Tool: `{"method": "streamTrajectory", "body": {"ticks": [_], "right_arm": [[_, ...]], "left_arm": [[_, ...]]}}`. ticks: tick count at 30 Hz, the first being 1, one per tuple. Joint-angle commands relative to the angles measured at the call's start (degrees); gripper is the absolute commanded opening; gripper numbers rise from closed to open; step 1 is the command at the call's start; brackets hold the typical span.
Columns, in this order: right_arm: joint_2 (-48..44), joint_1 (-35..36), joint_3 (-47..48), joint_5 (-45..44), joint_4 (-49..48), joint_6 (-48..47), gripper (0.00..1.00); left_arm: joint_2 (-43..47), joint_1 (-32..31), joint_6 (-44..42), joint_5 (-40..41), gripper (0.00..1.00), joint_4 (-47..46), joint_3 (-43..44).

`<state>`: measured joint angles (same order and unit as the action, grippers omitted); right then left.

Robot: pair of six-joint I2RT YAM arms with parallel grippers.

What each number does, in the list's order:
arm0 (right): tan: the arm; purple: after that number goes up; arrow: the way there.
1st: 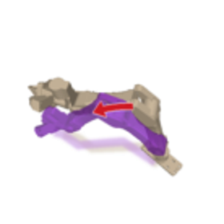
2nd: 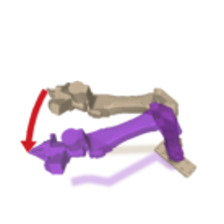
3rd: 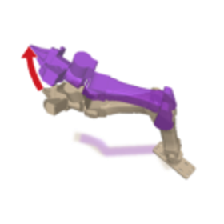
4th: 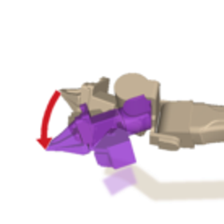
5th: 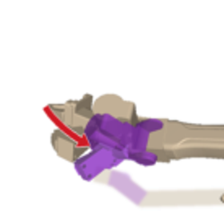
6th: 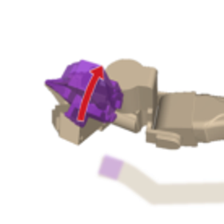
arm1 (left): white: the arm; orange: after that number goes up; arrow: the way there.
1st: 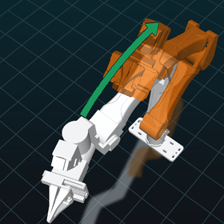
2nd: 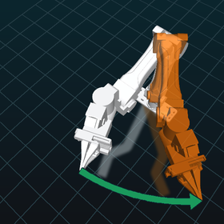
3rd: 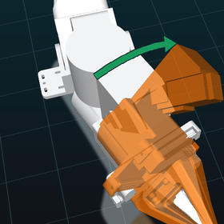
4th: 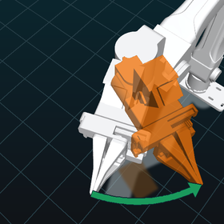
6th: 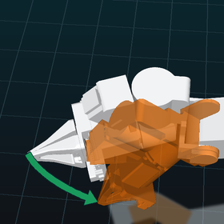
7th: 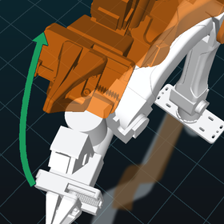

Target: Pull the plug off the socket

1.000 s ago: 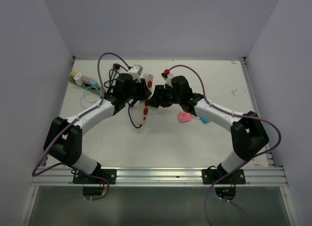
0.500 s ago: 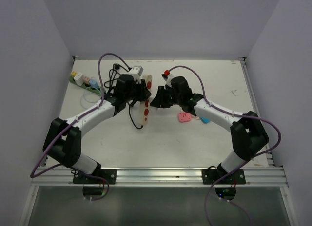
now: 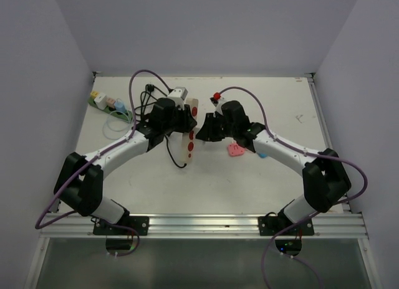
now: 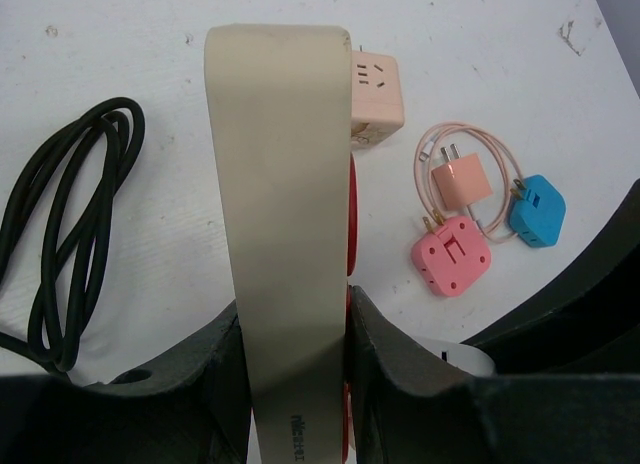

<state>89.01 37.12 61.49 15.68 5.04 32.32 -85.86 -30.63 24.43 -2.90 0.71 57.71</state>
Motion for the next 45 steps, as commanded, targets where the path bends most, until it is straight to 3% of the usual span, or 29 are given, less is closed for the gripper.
{"method": "streamTrajectory", "body": {"ticks": [1, 17, 20, 26, 29, 36, 42, 45], "right_arm": [[-6.31, -0.21, -0.76, 2.68, 8.67, -2.08, 0.0], [-12.19, -2.76, -0.67, 8.31, 13.95, -3.22, 0.0], [-13.77, -5.21, -2.43, 8.49, 13.86, -3.31, 0.0], [-16.24, -17.68, -8.93, 8.06, 9.82, -0.15, 0.0], [-17.2, -26.54, -13.05, 6.3, 4.05, 2.73, 0.0], [-13.17, -39.3, -24.21, 3.93, -12.65, 13.46, 0.0], [-6.84, -44.41, -29.24, 4.36, -29.01, 24.45, 0.0], [-5.78, -45.03, -28.01, 1.99, -29.22, 24.29, 0.0]], "left_arm": [[0.35, 3.56, -7.2, 17.22, 0.0, 1.66, -0.85], [-1.32, 4.44, -8.6, 21.44, 0.0, 3.33, 0.03], [-0.36, 4.44, -8.08, 19.95, 0.0, 3.07, 0.47], [1.66, 4.44, -6.5, 13.02, 0.0, 2.63, 0.47], [1.93, 4.44, -5.97, 8.98, 0.0, 2.37, 0.12], [2.63, 4.44, -5.27, -0.69, 0.0, 1.05, -0.76], [2.63, 4.44, -5.18, -3.96, 0.0, 0.43, -2.16], [2.9, 4.44, -5.26, -4.92, 0.0, 0.35, -2.52]]}}
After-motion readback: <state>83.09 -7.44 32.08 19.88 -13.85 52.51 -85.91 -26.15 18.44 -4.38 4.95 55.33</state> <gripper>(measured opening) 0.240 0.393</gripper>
